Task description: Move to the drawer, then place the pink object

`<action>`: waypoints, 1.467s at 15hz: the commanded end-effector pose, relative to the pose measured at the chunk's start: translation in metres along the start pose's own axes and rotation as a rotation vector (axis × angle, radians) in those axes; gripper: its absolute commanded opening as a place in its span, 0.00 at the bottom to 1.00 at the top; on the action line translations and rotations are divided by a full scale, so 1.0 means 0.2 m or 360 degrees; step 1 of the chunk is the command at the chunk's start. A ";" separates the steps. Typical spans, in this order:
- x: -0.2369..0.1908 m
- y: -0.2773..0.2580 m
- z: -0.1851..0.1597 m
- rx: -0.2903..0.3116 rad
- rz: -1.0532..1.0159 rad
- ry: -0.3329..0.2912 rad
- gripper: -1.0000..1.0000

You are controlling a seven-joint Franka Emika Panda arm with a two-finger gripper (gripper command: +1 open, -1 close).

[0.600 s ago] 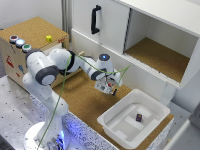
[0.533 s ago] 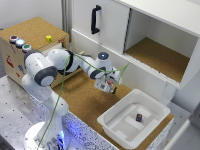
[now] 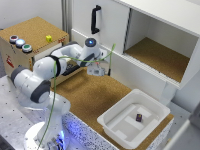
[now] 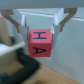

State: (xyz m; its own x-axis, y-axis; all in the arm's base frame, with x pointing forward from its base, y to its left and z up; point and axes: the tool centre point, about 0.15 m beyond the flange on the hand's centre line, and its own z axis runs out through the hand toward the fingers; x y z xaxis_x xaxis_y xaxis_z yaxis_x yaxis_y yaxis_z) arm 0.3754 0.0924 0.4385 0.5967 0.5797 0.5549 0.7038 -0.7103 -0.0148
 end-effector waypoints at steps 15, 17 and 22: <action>0.37 -0.80 0.67 0.0440 -0.1365 -0.0425 0.00; 0.28 -0.85 0.76 0.0387 -0.1454 -0.0463 0.00; 0.34 -0.89 0.88 0.0355 -0.1375 -0.0460 0.00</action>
State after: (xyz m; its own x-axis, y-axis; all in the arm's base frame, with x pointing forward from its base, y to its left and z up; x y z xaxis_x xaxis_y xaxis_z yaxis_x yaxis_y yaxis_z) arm 0.3461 0.3035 0.3528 -0.1311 0.9488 0.2875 0.9881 0.1017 0.1150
